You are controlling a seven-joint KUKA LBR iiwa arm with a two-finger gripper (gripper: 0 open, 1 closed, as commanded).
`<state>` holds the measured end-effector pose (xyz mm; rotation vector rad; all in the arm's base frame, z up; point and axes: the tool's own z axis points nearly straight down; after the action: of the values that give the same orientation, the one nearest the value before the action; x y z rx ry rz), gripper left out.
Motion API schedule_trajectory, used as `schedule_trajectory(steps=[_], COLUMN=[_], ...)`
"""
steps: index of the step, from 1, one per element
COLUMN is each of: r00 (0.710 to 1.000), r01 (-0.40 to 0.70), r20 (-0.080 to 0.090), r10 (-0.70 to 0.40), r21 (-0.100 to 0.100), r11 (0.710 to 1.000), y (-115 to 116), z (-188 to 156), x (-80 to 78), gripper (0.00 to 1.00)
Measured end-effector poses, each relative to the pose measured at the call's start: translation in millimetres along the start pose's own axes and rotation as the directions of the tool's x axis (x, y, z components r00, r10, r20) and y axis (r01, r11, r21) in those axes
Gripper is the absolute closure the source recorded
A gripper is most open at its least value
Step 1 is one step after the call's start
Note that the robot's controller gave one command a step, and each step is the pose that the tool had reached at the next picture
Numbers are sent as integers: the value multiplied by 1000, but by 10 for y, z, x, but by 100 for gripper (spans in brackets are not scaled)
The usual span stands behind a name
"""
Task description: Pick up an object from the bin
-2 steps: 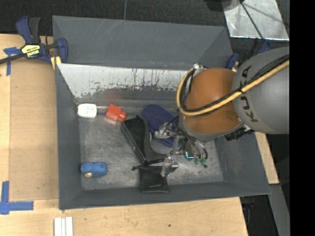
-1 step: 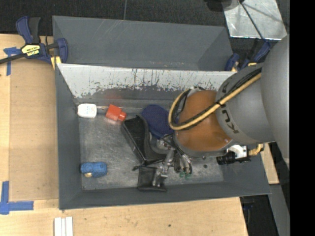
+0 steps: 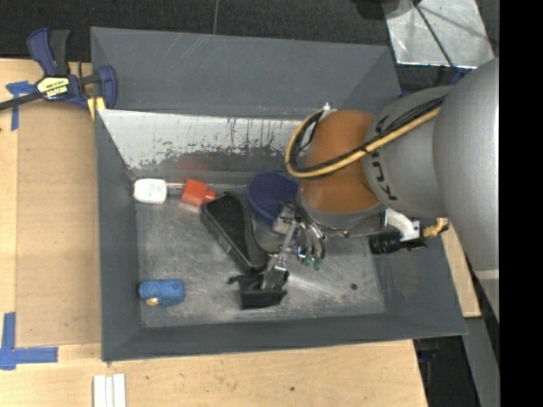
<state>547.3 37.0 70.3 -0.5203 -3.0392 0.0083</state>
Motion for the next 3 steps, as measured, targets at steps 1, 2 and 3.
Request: schedule_trajectory(steps=[1,2,3], r00=[1000,999,999], r01=[3,4,4], r20=[22,33,39], r10=[-2,-3,-4], r21=[-6,-9,-11], r11=[1000,1000,1000], y=[-14,-24,-30], z=[-6,-17,-28], x=[66,107,134], gripper=[0,0,0])
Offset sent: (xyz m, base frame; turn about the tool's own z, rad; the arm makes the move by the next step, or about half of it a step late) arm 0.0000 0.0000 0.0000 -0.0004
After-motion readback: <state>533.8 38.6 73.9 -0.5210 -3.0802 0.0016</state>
